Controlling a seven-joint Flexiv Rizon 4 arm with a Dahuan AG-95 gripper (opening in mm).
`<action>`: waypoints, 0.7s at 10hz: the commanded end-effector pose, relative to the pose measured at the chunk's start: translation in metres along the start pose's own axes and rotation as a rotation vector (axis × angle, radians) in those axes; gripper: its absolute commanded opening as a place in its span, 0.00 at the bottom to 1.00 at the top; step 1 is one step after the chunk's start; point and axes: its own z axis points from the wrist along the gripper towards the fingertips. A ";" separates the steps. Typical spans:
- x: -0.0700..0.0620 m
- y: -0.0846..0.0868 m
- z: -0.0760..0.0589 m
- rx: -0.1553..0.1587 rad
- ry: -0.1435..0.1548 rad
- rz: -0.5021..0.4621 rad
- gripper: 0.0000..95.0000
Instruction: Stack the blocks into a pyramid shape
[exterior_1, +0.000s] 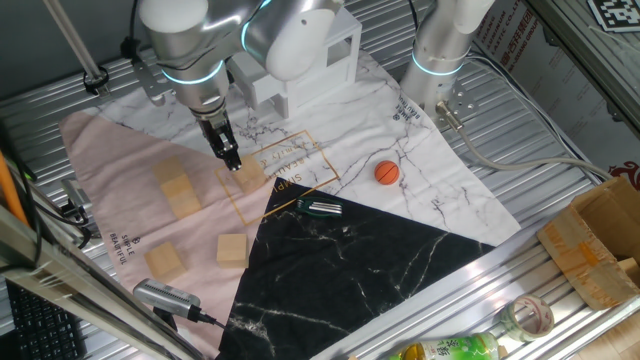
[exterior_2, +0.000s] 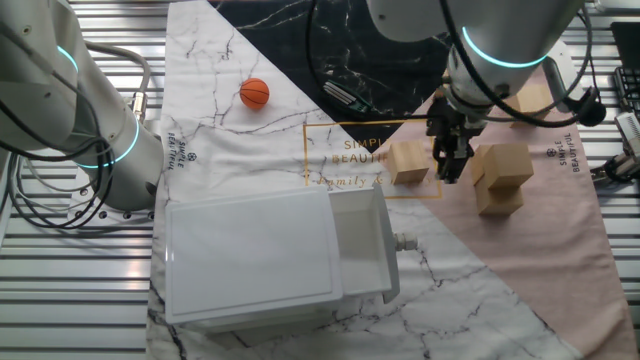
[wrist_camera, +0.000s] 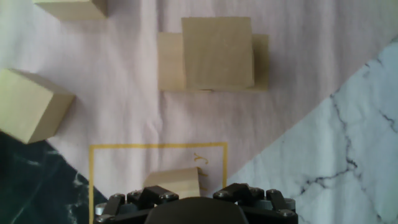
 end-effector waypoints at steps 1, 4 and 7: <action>0.002 -0.001 -0.001 0.002 -0.017 0.028 0.80; 0.011 0.002 0.005 0.001 -0.024 0.026 0.80; 0.020 0.010 0.014 -0.001 -0.036 0.031 0.80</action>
